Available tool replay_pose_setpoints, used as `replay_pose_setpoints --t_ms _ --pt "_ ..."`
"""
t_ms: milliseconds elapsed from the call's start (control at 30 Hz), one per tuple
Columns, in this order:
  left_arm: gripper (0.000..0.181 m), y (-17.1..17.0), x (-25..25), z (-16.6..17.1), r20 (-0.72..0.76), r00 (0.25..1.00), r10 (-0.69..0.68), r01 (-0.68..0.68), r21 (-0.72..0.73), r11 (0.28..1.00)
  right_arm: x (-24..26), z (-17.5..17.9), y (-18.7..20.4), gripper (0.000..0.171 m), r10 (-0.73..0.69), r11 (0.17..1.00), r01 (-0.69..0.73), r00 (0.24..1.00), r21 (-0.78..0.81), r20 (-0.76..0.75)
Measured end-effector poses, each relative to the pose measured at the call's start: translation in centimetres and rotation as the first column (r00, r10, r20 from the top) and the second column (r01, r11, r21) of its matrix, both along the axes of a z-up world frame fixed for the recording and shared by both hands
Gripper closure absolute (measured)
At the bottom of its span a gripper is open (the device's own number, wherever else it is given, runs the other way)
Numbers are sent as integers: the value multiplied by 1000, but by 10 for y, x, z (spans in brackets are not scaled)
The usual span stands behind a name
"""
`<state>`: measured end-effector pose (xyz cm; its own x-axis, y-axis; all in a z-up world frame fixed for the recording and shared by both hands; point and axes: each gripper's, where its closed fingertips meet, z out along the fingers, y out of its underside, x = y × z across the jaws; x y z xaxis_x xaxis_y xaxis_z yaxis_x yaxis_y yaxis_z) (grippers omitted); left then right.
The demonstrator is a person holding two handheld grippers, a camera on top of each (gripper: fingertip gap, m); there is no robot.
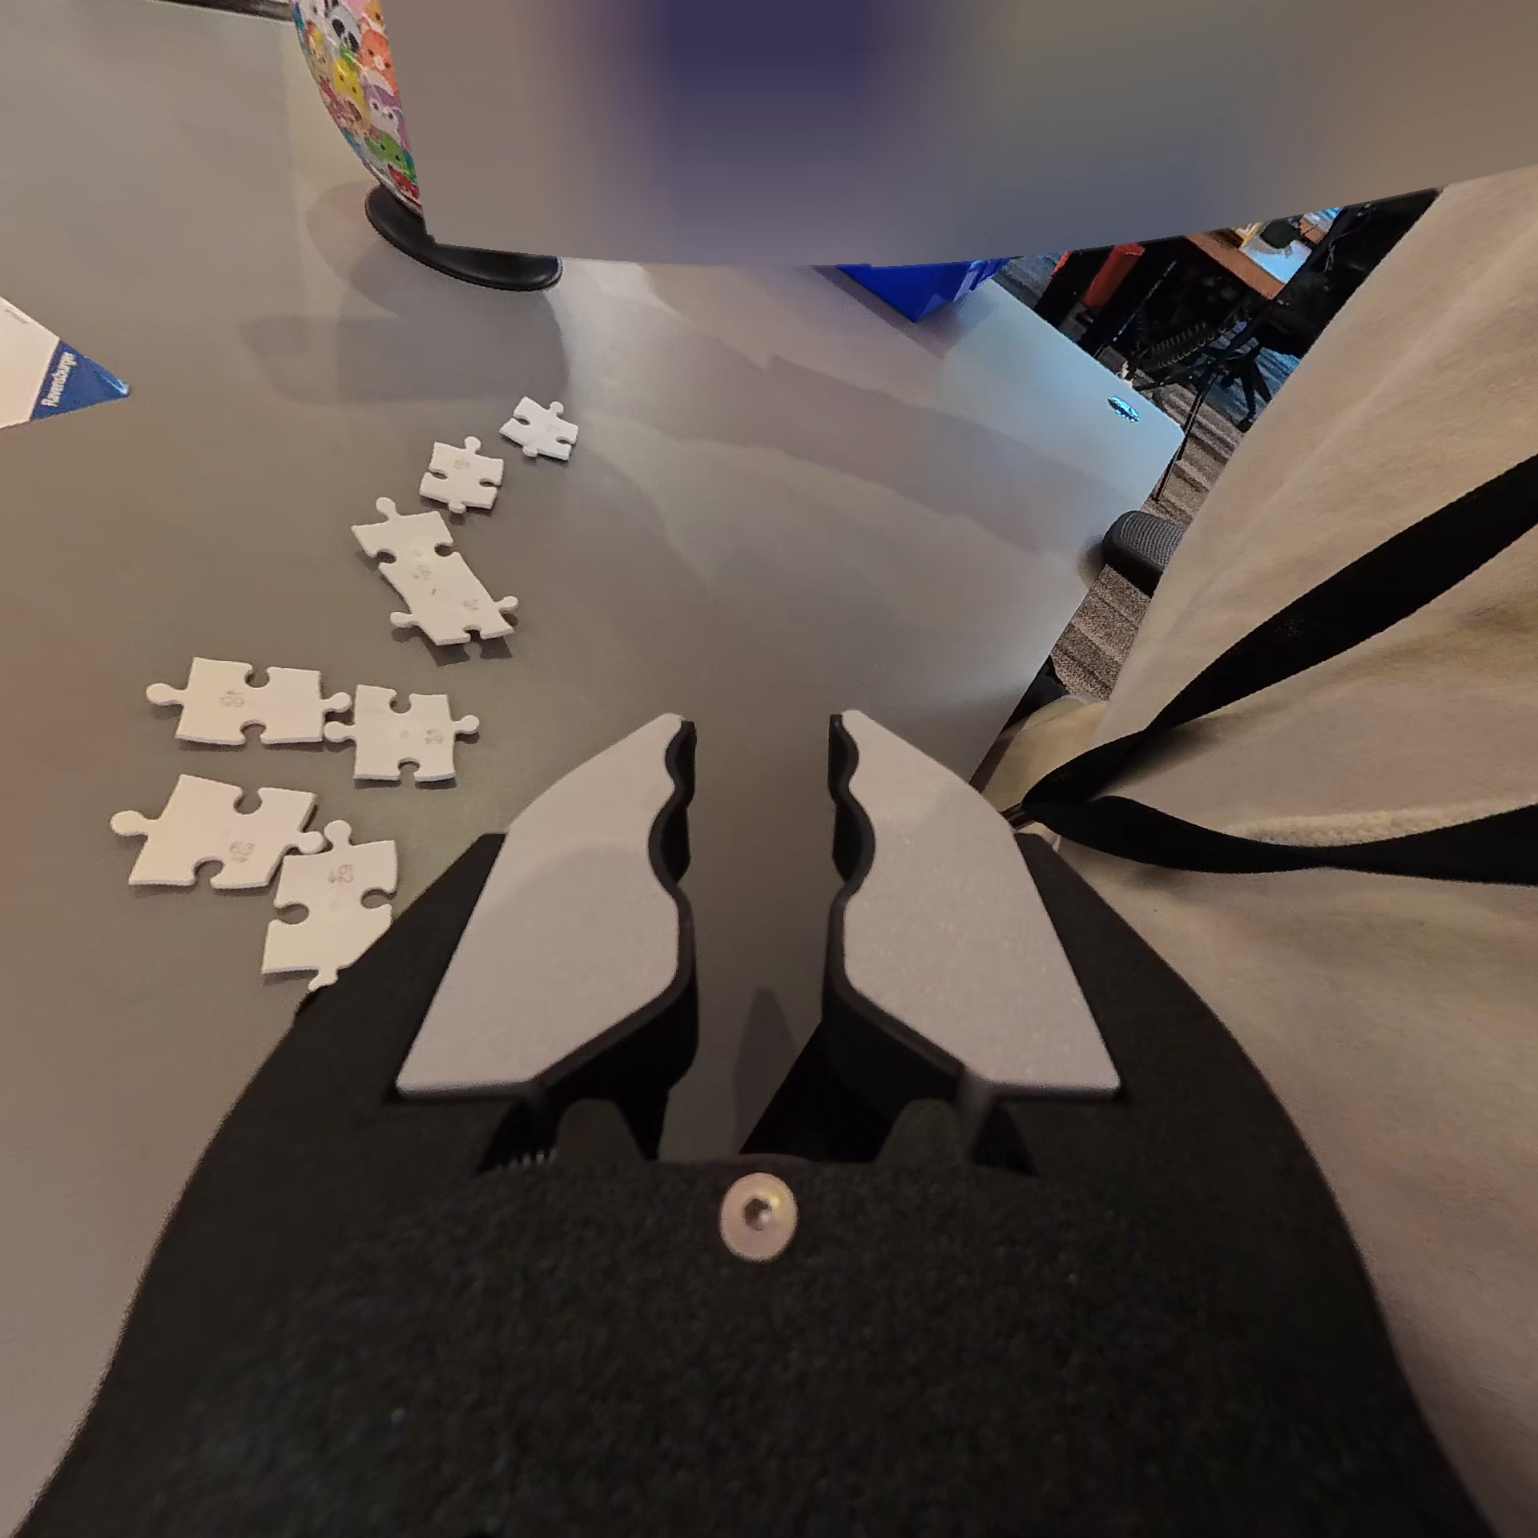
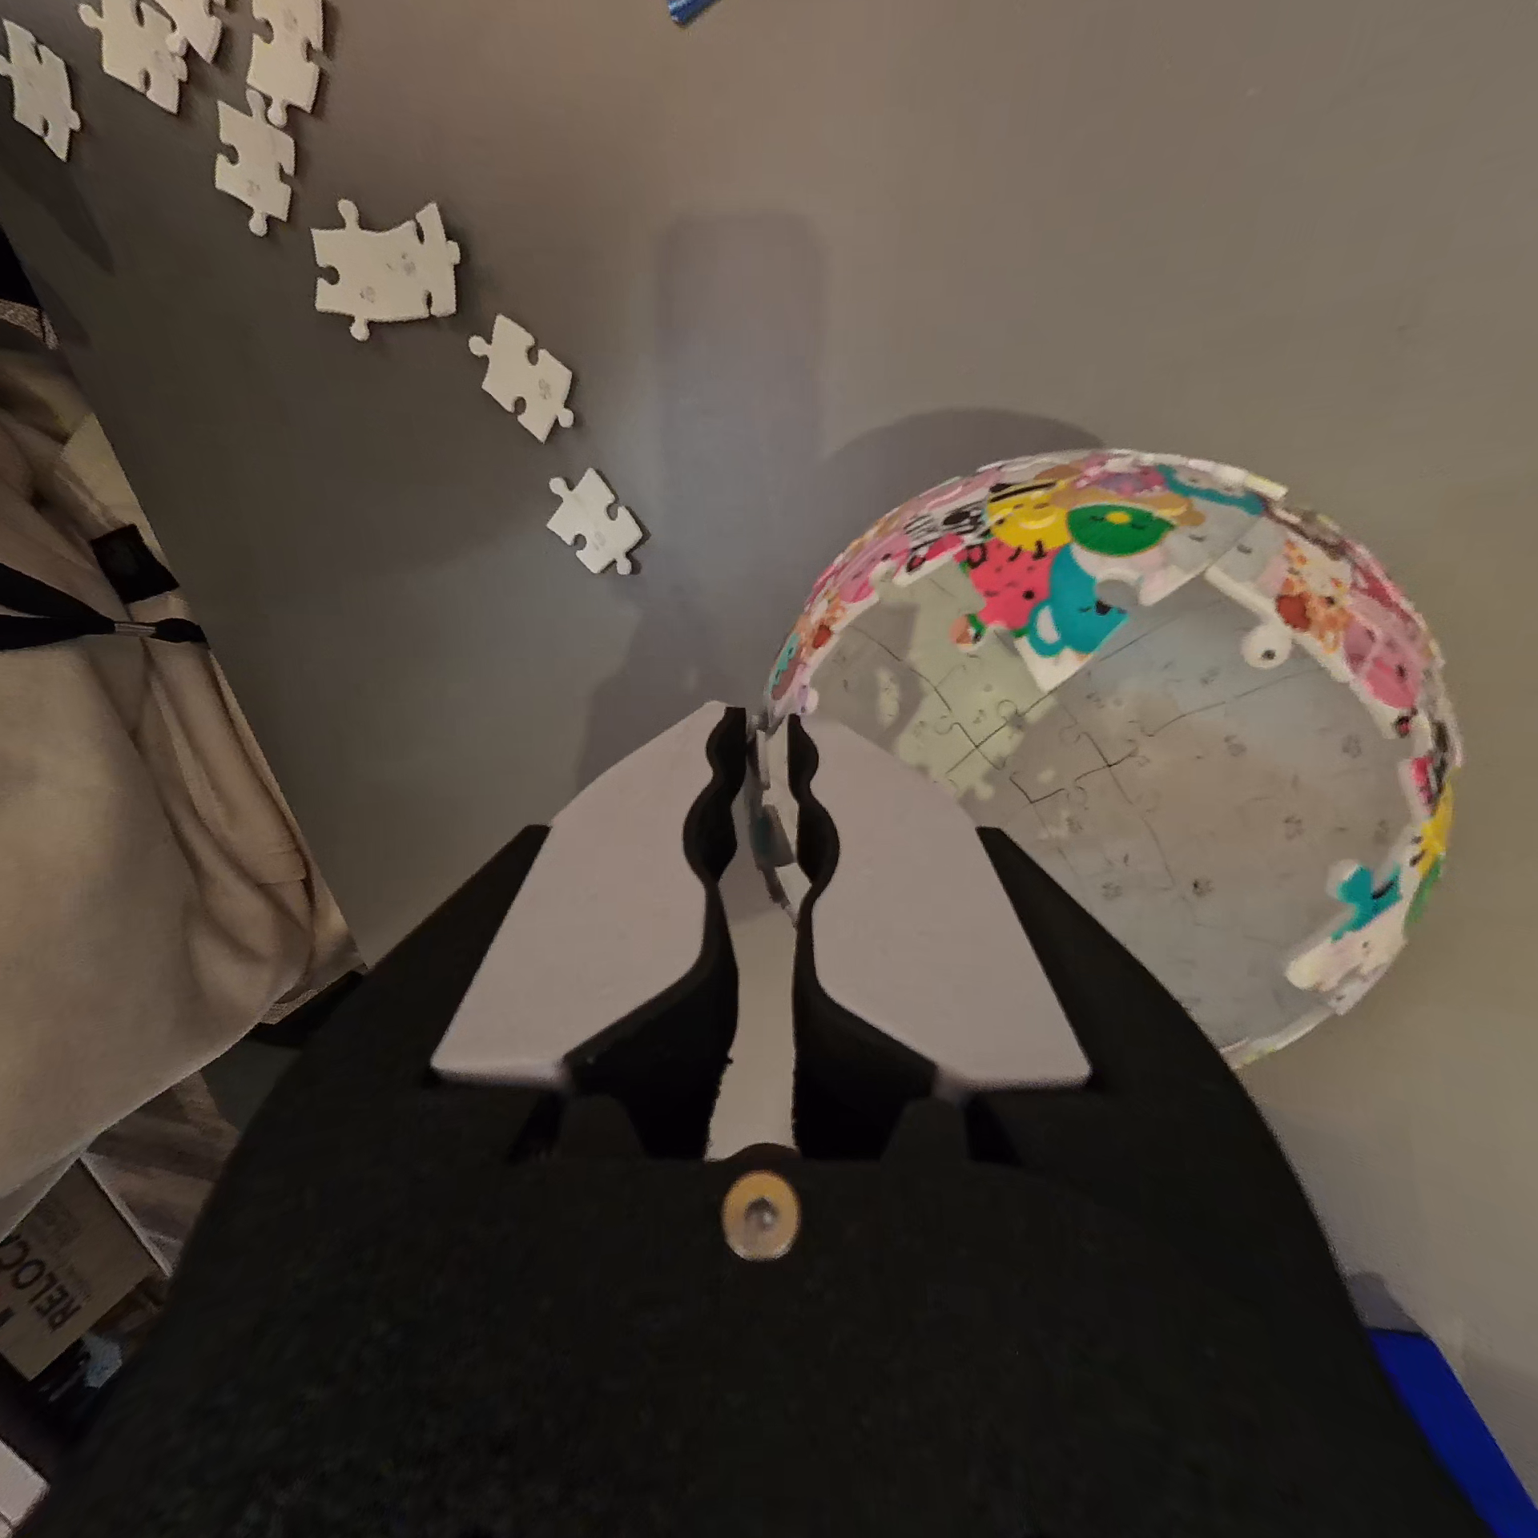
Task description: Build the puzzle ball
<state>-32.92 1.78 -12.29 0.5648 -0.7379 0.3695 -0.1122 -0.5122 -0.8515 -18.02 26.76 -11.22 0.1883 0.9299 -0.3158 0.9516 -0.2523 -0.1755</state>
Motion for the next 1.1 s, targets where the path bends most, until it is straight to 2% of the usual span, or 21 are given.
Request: replay_pose_setpoints --t_ms 500,800,1100 --pt "151 0 0 0 1 1000 -1 1 2 1000 5 -3 -1 166 1 1000 0 1000 -15 17" --pt "151 0 0 -1 -3 1000 -2 2 1 1000 11 7 2 154 90 993 -92 996 77 25" --pt "151 -1 1 -1 -10 1000 -2 2 5 1000 8 -2 2 161 104 989 -107 994 102 31"
